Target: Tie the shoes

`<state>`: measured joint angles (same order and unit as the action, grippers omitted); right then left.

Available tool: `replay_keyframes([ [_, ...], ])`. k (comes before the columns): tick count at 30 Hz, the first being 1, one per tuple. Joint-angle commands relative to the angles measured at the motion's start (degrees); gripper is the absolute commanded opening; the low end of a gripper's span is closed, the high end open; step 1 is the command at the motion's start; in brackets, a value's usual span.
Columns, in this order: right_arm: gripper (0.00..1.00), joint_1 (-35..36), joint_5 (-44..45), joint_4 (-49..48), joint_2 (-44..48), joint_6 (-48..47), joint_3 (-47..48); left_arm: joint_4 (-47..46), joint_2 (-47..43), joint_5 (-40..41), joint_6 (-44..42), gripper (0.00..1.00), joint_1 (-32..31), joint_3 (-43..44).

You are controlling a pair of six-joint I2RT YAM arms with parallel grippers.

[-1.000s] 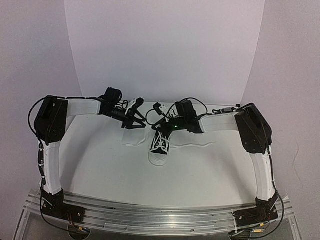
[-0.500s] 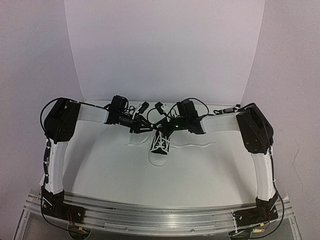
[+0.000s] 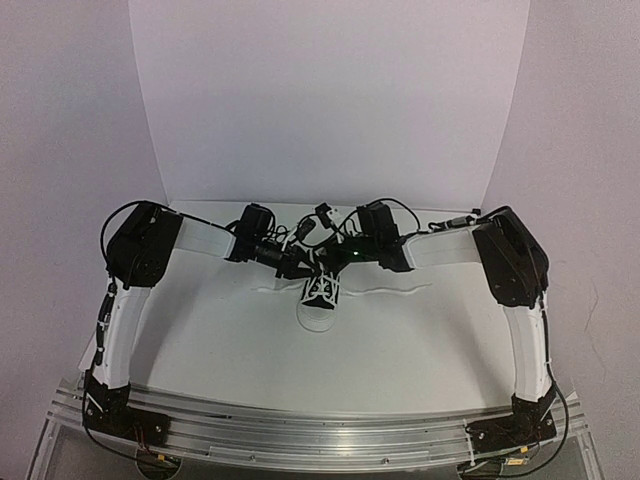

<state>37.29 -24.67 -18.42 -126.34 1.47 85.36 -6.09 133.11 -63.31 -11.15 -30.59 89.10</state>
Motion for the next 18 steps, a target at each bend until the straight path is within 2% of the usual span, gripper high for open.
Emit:
replay_keyframes([
  [1, 0.00, 0.68, -0.39, -3.12, 3.38, 1.71, -0.37, -6.34, -0.10, -1.36, 3.39, 0.26, -0.62, 0.48],
  [5, 0.00, 0.68, -0.29, -3.47, 3.48, 2.28, -0.75, -5.76, -0.59, -2.08, 3.29, 0.26, -0.79, -0.48],
  [8, 0.00, 0.70, -0.52, -4.11, 3.03, 3.31, -0.49, -8.75, -0.50, -1.36, 5.28, 0.25, -1.28, -1.11],
  [14, 0.00, 0.85, 0.17, -5.46, 2.52, 5.80, -0.81, -21.34, 0.27, -0.02, 18.05, 0.18, -1.76, -3.54],
  [16, 0.00, 0.85, 0.25, -5.93, 2.43, 6.78, -1.09, -23.27, 0.45, -0.27, 20.12, 0.10, -1.78, -4.19],
  [17, 0.00, 0.89, 0.23, -6.20, 2.35, 7.30, -1.27, -24.03, 0.36, -0.19, 20.77, 0.03, -1.76, -4.64],
  [18, 0.00, 0.87, 0.13, -6.42, 2.23, 7.70, -1.26, -24.78, 0.40, 0.07, 21.10, 0.01, -1.78, -5.05],
])
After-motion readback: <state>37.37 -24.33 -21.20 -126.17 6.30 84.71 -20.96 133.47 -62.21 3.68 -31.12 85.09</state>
